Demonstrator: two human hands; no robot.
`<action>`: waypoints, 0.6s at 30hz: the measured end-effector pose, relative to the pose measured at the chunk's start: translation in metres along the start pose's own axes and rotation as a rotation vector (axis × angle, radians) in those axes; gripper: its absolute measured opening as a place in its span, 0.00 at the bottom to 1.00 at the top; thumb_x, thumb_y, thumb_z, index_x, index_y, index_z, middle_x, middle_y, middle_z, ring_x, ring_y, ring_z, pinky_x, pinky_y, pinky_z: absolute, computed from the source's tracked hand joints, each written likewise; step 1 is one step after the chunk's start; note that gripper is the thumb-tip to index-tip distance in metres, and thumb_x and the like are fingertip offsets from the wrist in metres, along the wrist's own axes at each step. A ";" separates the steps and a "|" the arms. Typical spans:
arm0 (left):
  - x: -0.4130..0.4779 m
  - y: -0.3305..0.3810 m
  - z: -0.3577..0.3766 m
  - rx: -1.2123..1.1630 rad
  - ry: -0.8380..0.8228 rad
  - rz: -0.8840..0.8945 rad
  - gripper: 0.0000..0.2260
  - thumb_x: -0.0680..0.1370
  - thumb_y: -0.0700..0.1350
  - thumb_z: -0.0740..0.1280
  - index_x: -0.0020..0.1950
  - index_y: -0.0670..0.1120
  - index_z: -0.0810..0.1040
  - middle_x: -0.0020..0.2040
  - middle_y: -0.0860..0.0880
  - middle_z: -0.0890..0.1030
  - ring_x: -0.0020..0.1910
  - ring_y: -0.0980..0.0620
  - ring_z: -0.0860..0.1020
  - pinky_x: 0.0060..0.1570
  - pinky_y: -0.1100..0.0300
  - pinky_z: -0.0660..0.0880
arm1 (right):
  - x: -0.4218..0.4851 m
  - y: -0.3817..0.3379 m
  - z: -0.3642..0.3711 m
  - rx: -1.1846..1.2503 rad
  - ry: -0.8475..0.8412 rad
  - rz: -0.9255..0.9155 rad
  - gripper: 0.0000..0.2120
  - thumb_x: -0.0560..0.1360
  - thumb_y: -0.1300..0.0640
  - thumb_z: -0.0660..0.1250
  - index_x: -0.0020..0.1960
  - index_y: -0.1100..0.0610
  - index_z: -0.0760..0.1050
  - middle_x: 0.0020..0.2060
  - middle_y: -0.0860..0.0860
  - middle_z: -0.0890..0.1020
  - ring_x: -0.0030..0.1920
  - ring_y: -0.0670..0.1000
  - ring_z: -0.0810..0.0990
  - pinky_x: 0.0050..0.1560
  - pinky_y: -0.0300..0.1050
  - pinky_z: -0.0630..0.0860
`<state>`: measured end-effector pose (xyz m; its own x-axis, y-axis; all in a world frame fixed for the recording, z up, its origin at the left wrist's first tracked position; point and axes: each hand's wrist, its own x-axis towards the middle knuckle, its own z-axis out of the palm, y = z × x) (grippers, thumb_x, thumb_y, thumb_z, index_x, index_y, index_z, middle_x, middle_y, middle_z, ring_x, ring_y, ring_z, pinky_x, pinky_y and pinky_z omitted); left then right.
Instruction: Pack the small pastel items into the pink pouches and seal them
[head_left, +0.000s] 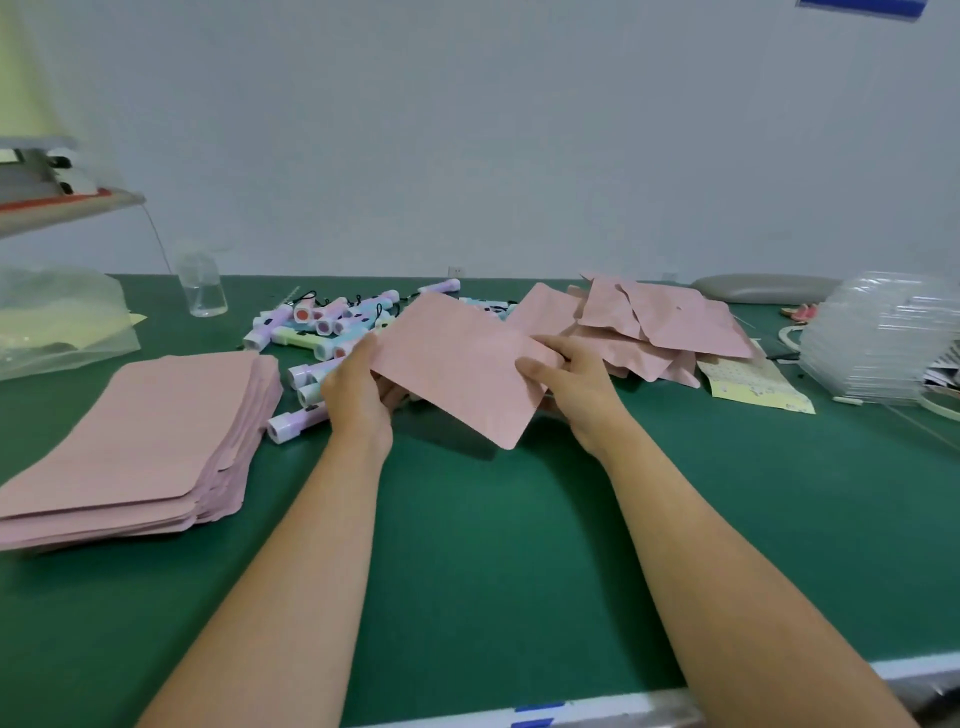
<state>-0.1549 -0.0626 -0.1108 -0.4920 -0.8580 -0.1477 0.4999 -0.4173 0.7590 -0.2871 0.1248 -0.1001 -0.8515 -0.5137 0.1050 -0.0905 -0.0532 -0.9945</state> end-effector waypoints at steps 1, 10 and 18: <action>0.001 0.001 -0.003 0.056 -0.027 -0.010 0.04 0.81 0.42 0.73 0.53 0.42 0.81 0.47 0.45 0.87 0.40 0.49 0.86 0.36 0.54 0.83 | -0.001 0.002 -0.004 -0.020 0.062 -0.030 0.22 0.77 0.57 0.75 0.69 0.51 0.74 0.60 0.52 0.81 0.56 0.52 0.83 0.53 0.55 0.84; -0.012 -0.002 -0.005 0.341 -0.575 -0.093 0.24 0.73 0.44 0.77 0.68 0.43 0.80 0.58 0.45 0.87 0.50 0.51 0.87 0.47 0.60 0.83 | 0.000 0.009 -0.009 -0.044 0.424 -0.217 0.25 0.76 0.56 0.74 0.67 0.47 0.66 0.53 0.39 0.77 0.41 0.30 0.76 0.42 0.30 0.71; -0.020 -0.005 -0.003 0.452 -0.616 -0.055 0.12 0.81 0.49 0.72 0.57 0.43 0.87 0.57 0.43 0.88 0.54 0.45 0.87 0.52 0.53 0.85 | -0.006 0.001 -0.012 -0.299 0.558 -0.316 0.29 0.77 0.54 0.74 0.73 0.52 0.65 0.62 0.50 0.77 0.59 0.51 0.76 0.60 0.45 0.75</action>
<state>-0.1453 -0.0442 -0.1140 -0.8825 -0.4623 0.0864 0.1877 -0.1778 0.9660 -0.2884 0.1382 -0.1017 -0.8913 0.0074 0.4533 -0.4472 0.1507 -0.8817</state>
